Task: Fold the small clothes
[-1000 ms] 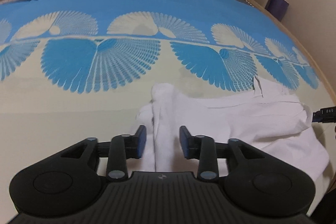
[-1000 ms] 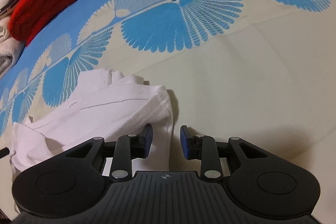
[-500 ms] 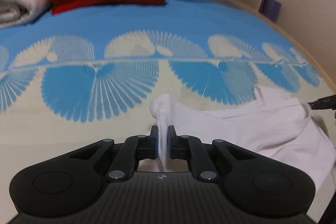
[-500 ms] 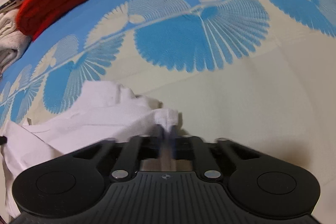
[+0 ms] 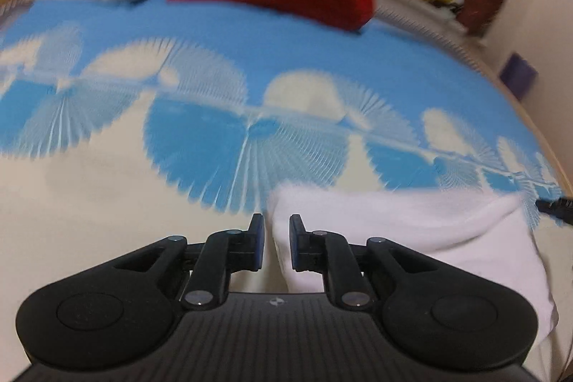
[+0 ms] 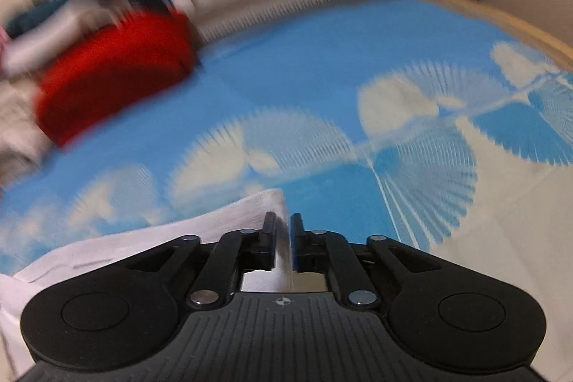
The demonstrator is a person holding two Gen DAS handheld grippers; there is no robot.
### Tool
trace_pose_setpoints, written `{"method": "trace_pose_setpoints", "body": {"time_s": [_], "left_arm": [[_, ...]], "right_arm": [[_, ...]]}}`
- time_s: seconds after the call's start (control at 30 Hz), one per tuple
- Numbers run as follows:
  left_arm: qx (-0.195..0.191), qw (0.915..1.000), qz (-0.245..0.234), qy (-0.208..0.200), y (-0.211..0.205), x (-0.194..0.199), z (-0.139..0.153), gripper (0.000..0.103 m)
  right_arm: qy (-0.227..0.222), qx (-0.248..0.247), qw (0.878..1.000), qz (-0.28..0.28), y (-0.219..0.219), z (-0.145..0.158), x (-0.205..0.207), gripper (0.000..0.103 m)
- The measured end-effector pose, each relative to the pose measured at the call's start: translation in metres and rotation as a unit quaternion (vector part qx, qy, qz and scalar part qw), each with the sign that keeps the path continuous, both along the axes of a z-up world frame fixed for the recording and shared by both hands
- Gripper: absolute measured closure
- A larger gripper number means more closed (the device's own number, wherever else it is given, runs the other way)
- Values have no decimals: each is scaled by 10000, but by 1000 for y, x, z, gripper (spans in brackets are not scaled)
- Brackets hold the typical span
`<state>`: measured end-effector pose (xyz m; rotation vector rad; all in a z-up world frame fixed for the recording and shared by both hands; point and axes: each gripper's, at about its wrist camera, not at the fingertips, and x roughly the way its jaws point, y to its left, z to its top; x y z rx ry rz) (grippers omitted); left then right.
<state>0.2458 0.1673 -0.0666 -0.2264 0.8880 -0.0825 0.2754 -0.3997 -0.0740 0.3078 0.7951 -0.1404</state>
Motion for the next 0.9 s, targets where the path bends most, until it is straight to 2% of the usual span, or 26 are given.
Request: {"method": "trace_pose_setpoints", "body": {"time_s": [0.03,0.1,0.17,0.23,0.3,0.37,0.47,0.57,0.67,0.8,0.83,0.9], "left_arm": [[-158,9998,65,121,4,1,-2,84],[-453,9986,55,277,9,0,-4,77],[-580,9974,-143,399,6,-2,-7,66],[-586,9964,-224,567,2,-1,-13,60],[-566,9941,-198,907,-2,-1,-25,54],[-573,9902,-204,1257,-5,-2,-33,54],[-405,9843,-372,1679,-12,-9,-37,54],[-274,9805,-509,1880,-18,-24,-36,54],[-217,9712,-919,2187,-27,-50,-42,54],[30,9625,-1316,2371,-34,-83,-50,55],[75,9612,-1373,2392,-33,-90,-52,57],[115,9617,-1438,2330,-31,-100,-51,80]], "right_arm": [[123,-40,9999,-94,0,-6,0,73],[302,190,9993,-75,-2,-9,-3,72],[419,483,9976,281,-3,-10,-8,61],[545,415,9957,630,2,-13,-13,55],[848,150,9925,869,8,-21,-16,55],[1153,-14,9888,946,9,-28,-17,54],[1355,65,9851,1056,8,-22,-25,54],[1632,96,9782,1283,6,-18,-36,54],[1878,164,9709,1478,3,-18,-57,53],[2161,256,9610,1707,0,-19,-91,53],[2211,158,9591,1763,1,-19,-100,53],[2293,39,9560,1830,2,-18,-113,53]]}}
